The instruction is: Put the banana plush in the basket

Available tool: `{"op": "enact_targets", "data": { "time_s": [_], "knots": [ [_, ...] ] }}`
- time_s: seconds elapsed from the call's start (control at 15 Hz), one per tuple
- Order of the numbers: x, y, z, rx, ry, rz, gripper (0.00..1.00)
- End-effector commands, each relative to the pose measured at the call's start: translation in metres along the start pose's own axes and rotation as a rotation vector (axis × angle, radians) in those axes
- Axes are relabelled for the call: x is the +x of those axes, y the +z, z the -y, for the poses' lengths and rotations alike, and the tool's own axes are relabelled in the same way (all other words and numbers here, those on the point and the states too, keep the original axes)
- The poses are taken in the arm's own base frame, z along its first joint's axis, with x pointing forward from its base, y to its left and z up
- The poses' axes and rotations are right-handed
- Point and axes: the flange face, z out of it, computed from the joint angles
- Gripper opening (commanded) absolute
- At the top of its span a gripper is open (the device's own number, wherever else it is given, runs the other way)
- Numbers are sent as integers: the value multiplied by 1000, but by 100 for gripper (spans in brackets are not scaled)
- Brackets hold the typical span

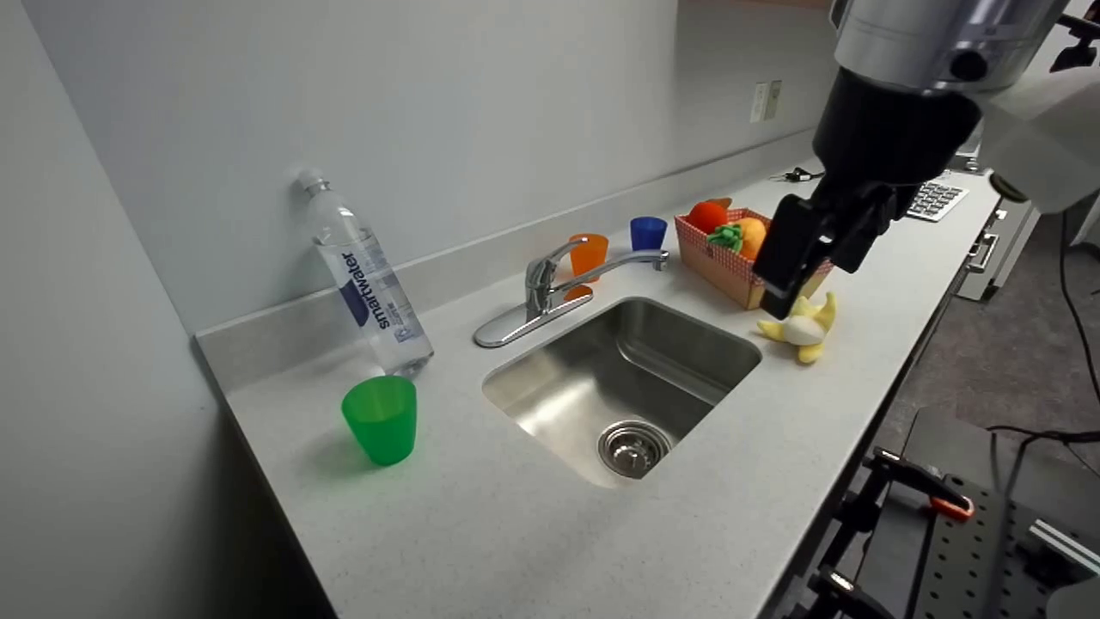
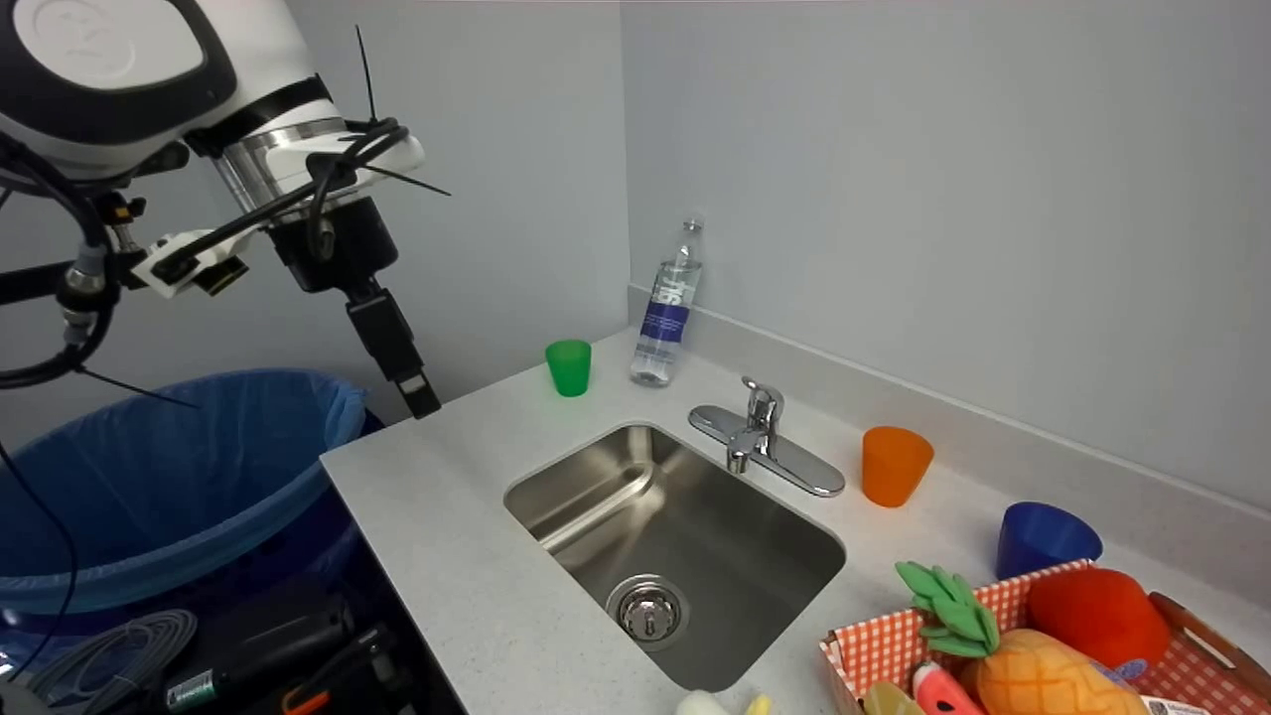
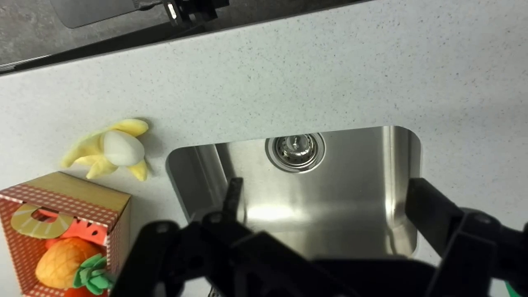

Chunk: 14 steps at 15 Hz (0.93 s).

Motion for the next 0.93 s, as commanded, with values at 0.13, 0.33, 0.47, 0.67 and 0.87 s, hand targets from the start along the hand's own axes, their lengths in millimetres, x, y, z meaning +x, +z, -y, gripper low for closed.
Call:
{"op": "enact_targets", "data": {
  "time_s": [0.13, 0.33, 0.47, 0.67, 0.87],
  "knots": [
    [11, 3, -5, -13, 89, 11, 100],
    [21, 13, -18, -25, 220, 37, 100],
    [29, 21, -32, -36, 309, 58, 100],
    [42, 35, -54, -44, 392, 91, 100],
    [55, 48, -77, -25, 435, 105, 100]
  ]
}}
